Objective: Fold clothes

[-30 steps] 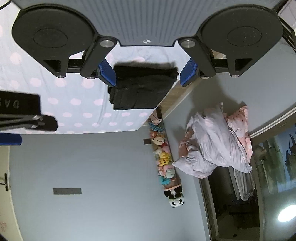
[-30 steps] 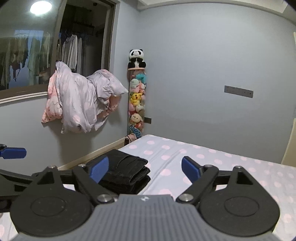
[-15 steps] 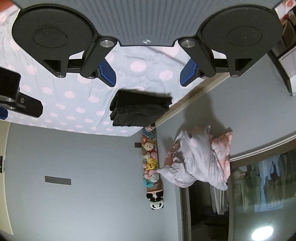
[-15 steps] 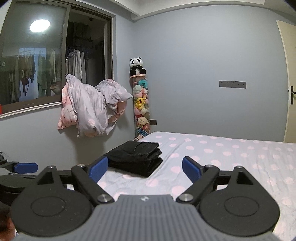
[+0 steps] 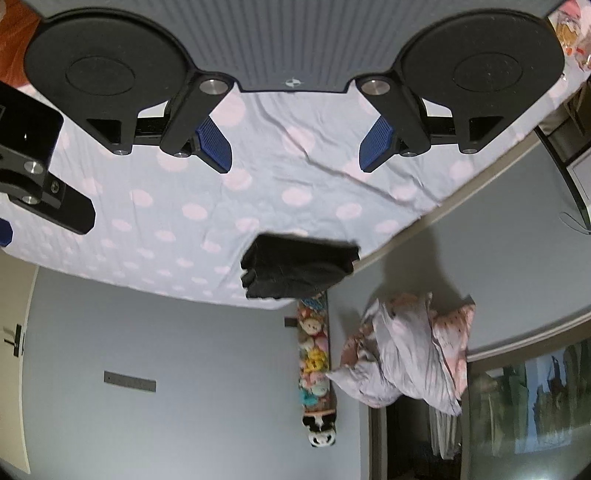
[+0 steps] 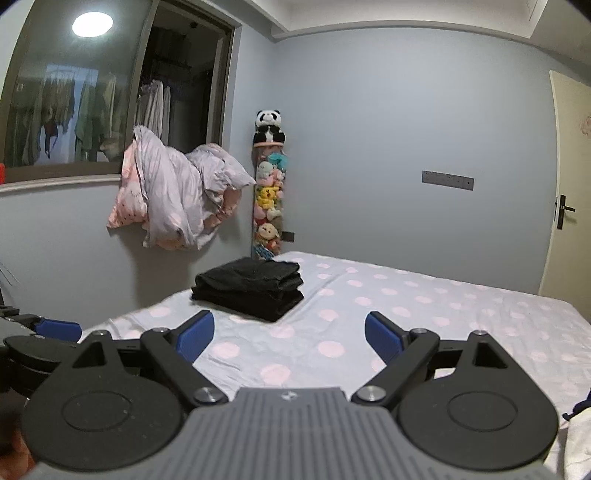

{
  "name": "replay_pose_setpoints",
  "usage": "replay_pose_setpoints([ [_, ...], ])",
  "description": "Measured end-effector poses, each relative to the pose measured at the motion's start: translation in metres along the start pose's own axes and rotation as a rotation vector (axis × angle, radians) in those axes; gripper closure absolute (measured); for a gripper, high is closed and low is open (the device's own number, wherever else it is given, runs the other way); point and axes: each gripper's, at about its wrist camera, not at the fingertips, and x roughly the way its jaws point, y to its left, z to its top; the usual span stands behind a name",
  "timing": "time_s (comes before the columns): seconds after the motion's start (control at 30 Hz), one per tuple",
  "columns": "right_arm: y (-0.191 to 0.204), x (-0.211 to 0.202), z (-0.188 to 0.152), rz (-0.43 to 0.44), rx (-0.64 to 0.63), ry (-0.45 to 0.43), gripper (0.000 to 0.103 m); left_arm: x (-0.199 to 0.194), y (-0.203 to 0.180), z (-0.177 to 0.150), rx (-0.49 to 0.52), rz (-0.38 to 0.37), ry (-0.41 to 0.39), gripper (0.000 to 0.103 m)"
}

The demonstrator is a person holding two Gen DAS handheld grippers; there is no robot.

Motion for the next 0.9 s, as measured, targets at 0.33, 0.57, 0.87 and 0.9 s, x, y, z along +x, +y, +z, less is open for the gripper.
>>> replay_pose_setpoints([
  [0.33, 0.002, 0.011, -0.021, 0.002, -0.009, 0.073, 0.013, -0.002, 0.004, -0.015, -0.011, 0.004, 0.005, 0.013],
  [0.57, 0.009, 0.016, -0.021, 0.016, -0.025, 0.077, 0.013, -0.005, 0.01, -0.016, -0.023, 0.01, 0.002, 0.014],
  [0.87, 0.011, 0.018, -0.022, 0.008, -0.018, 0.071, 0.013, -0.009, 0.01, -0.014, -0.016, 0.02, -0.005, 0.014],
  [0.9, 0.012, 0.018, -0.022, 0.007, -0.019, 0.069, 0.013, -0.009, 0.009, -0.014, -0.014, 0.022, -0.008, 0.014],
])
